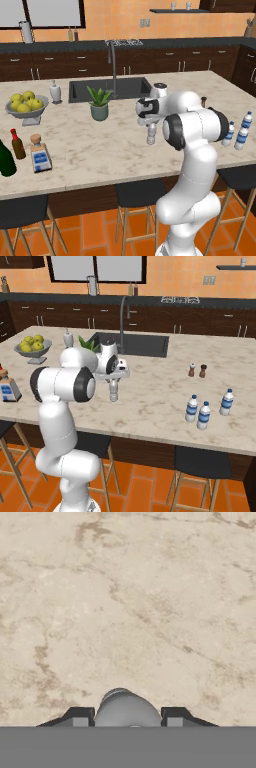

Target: Move the plastic bottles in the middle to the plastics group, and the glass bottles in the middle to the glass group.

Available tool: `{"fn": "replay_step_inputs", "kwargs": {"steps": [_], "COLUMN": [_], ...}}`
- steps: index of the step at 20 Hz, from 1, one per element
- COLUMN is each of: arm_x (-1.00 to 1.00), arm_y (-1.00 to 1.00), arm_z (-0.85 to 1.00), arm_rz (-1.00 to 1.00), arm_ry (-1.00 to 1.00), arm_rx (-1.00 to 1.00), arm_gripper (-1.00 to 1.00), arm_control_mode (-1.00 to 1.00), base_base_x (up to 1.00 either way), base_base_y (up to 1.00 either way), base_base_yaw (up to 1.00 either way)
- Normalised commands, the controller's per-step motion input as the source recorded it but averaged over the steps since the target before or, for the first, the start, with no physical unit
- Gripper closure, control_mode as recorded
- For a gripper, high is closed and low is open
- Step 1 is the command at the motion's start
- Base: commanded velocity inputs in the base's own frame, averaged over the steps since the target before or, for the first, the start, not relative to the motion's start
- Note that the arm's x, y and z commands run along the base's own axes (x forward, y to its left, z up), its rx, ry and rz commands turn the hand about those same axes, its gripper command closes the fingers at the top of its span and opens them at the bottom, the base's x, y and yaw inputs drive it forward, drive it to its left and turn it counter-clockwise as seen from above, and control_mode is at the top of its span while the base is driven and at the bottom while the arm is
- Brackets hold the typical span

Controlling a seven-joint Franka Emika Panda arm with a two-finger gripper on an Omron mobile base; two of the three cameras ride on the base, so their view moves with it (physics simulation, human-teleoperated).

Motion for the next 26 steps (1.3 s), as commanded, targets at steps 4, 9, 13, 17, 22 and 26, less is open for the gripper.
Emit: {"fn": "replay_step_inputs", "kwargs": {"steps": [4,9,13,17,22,26], "arm_x": [-0.1,-0.25,-0.38,-0.1,-0.01,-0.11], "arm_y": [-0.03,-0.54,-0.99,-1.0,-1.0,-1.0], "arm_z": [0.25,0.44,0.22,0.14,0.09,0.0], "arm_rz": [0.0,-0.06,-0.18,-0.19,-0.18,-0.17], "arm_ry": [-0.01,0.0,0.0,0.0,0.0,0.01], "arm_rx": [-0.04,0.0,0.07,0.07,0.03,0.0], "arm_gripper": [1.0,1.0,1.0,1.0,1.0,1.0], "arm_control_mode": [-1.0,-1.0,-1.0,-1.0,-1.0,-1.0], "base_base_x": [0.0,0.0,0.0,0.0,0.0,0.0], "base_base_y": [0.0,0.0,0.0,0.0,0.0,0.0], "base_base_yaw": [0.0,0.0,0.0,0.0,0.0,0.0]}}
